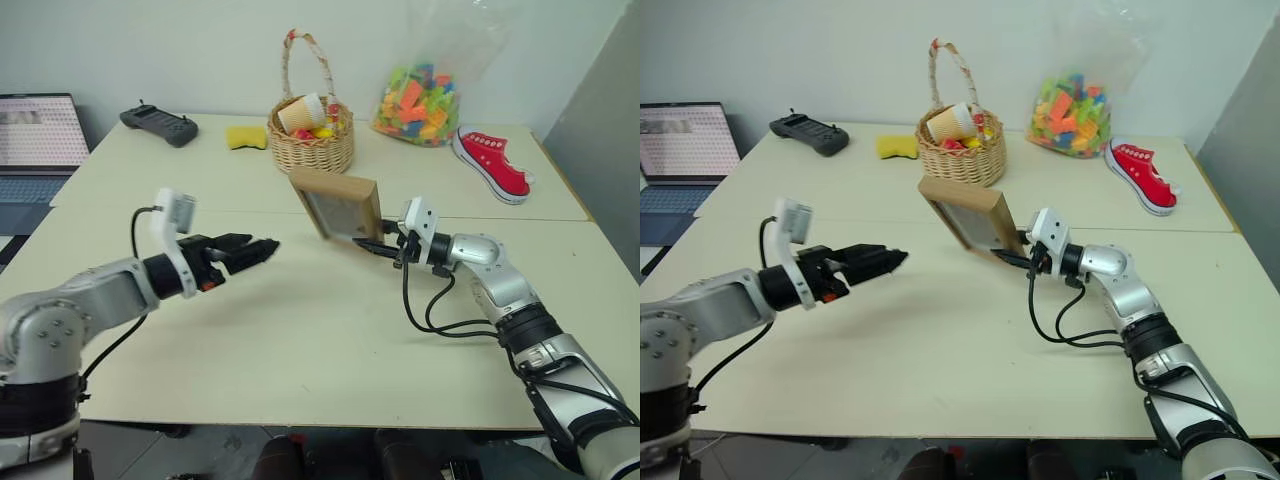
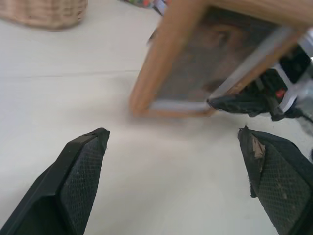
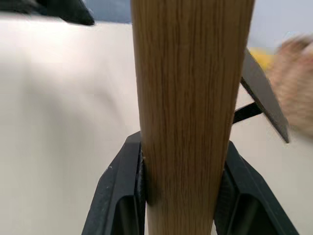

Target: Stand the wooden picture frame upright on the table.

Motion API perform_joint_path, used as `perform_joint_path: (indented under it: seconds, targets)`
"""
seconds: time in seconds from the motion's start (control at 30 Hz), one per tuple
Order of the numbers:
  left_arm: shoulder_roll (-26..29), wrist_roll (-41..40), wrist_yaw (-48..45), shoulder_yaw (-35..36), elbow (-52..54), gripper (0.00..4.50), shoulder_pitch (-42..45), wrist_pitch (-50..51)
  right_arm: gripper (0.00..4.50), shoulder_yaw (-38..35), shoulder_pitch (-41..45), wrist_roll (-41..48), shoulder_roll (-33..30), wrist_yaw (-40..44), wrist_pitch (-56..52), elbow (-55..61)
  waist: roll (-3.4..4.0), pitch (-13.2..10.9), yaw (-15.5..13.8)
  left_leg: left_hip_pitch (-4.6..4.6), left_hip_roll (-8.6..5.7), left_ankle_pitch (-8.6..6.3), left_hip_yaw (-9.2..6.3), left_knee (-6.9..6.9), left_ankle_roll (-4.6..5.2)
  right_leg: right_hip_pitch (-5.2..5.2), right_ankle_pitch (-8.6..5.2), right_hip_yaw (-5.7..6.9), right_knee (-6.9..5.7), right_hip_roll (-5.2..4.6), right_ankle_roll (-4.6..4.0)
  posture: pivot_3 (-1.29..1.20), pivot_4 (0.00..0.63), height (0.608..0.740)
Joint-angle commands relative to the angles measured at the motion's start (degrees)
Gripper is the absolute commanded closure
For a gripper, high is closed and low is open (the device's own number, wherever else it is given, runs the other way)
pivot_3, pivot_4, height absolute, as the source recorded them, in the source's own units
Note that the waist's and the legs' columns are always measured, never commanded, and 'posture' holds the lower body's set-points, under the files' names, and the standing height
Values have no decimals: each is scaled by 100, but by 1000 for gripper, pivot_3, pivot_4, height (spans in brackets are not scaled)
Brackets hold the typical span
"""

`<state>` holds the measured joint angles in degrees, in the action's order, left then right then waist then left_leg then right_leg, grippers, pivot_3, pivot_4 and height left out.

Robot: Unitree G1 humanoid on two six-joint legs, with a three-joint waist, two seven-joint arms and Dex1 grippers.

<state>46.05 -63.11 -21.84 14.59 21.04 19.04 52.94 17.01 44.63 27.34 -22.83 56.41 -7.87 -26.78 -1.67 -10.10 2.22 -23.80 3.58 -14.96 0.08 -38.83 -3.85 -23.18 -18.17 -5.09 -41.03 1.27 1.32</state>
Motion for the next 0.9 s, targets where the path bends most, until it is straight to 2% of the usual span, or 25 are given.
perform_joint_path:
  seconds: [0.03,0.2,0.37,0.43,0.73,0.8,0.9]
  targets:
    - [102,997,-330,-387,587,0,-430,-638,3222,-427,349,251,205,424,-590,-295,1,0,-21,1,-8,-2,6,0,3,0,0,-4,4,3,0,0,150,740]
    - [-92,1441,-489,-477,660,0,-748,-913,3222,-725,422,213,497,668,-1159,-787,0,-1,-40,-3,-11,-14,12,3,24,-4,0,-6,11,13,0,0,150,740]
    - [-180,1634,-681,-491,503,0,-671,-938,3222,-826,255,83,541,830,-1390,-682,0,-1,-33,-5,-10,-15,12,3,26,-8,0,-7,9,26,0,0,150,740]
    - [-230,1690,-732,-511,389,0,-572,-945,2511,-908,169,31,514,787,-1412,-643,0,-1,-32,-6,-10,-16,10,3,26,-8,0,-6,9,30,0,0,150,740]
    - [-280,2028,-1254,-696,-199,0,-49,-1025,375,-1114,-236,-271,83,763,-1338,-49,0,-1,-41,-5,-8,-16,10,3,27,-8,0,-6,7,50,0,0,150,740]
    - [-251,2028,-1426,-703,-334,0,107,-980,78,-1103,-404,-381,-147,764,-1311,192,0,-1,-45,-5,-8,-16,11,3,27,-7,0,-5,8,53,0,0,150,740]
    - [-29,2155,-1820,-746,-616,0,329,-971,78,-1025,-764,-695,-798,962,-1136,803,0,-1,-48,-6,-8,-16,11,3,27,-8,0,-6,9,53,0,0,150,740]
